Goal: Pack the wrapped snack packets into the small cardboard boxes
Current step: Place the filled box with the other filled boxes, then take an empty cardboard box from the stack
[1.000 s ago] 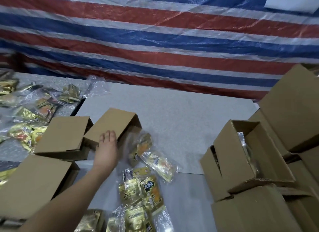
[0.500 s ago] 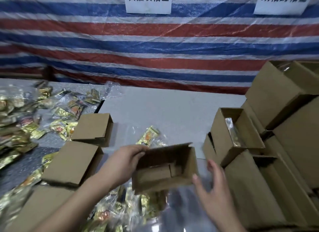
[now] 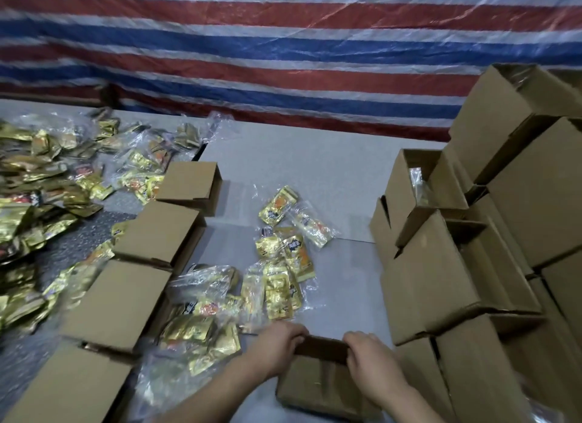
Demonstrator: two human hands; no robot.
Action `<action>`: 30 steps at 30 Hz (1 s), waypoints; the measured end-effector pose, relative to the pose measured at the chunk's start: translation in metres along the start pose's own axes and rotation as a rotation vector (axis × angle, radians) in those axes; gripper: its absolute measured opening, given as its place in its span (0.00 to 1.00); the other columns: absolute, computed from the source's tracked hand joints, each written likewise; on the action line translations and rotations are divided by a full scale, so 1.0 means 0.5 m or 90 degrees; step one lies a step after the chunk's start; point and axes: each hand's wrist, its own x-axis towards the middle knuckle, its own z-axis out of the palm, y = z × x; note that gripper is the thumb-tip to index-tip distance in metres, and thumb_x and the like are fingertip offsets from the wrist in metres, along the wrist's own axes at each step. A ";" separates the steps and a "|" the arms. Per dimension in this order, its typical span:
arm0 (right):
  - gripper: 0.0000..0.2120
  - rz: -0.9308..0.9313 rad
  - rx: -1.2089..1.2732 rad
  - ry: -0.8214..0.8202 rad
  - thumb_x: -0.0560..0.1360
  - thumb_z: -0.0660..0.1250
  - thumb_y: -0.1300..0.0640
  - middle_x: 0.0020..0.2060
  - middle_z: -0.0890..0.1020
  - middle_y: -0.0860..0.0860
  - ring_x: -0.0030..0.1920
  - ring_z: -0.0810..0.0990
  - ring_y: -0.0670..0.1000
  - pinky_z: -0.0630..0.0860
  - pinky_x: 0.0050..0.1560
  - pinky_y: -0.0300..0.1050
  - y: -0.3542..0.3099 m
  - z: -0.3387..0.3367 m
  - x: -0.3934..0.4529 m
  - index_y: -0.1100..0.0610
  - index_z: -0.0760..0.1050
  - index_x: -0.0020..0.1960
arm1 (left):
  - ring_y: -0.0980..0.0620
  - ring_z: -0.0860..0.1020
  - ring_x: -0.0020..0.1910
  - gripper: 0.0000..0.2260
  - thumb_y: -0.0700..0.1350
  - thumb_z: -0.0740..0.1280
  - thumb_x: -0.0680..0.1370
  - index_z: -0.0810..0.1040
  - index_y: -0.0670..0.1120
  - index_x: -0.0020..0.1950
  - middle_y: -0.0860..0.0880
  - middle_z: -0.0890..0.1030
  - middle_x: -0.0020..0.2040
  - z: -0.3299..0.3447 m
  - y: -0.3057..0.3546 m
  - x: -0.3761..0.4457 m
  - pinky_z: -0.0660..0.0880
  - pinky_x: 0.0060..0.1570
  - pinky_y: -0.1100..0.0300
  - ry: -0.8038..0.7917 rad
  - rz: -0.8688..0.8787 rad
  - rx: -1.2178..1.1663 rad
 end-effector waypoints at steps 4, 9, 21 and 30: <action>0.10 -0.014 -0.073 -0.004 0.79 0.55 0.55 0.55 0.76 0.48 0.59 0.73 0.53 0.71 0.57 0.49 -0.006 0.021 -0.004 0.51 0.70 0.58 | 0.49 0.78 0.55 0.12 0.45 0.59 0.83 0.81 0.49 0.59 0.48 0.82 0.56 0.026 -0.018 0.001 0.71 0.51 0.62 0.019 -0.020 -0.019; 0.11 0.001 -0.072 0.053 0.65 0.76 0.56 0.39 0.80 0.48 0.42 0.80 0.52 0.77 0.37 0.46 -0.025 0.010 -0.017 0.53 0.78 0.44 | 0.48 0.78 0.55 0.12 0.47 0.58 0.83 0.80 0.49 0.59 0.48 0.82 0.56 0.023 -0.019 0.010 0.67 0.46 0.63 -0.005 -0.006 -0.012; 0.17 -0.025 -0.050 0.213 0.63 0.66 0.40 0.36 0.81 0.44 0.36 0.82 0.48 0.81 0.44 0.48 -0.011 0.007 -0.006 0.50 0.82 0.43 | 0.40 0.65 0.73 0.47 0.64 0.67 0.75 0.45 0.39 0.80 0.39 0.63 0.76 -0.054 -0.052 0.183 0.68 0.68 0.46 0.158 -0.448 -0.088; 0.12 0.030 -0.003 0.288 0.67 0.62 0.45 0.37 0.81 0.42 0.38 0.81 0.45 0.67 0.55 0.44 -0.004 0.024 -0.018 0.49 0.81 0.41 | 0.40 0.67 0.70 0.44 0.65 0.62 0.76 0.49 0.38 0.78 0.39 0.65 0.73 0.030 -0.106 0.315 0.73 0.60 0.43 0.206 -0.501 0.031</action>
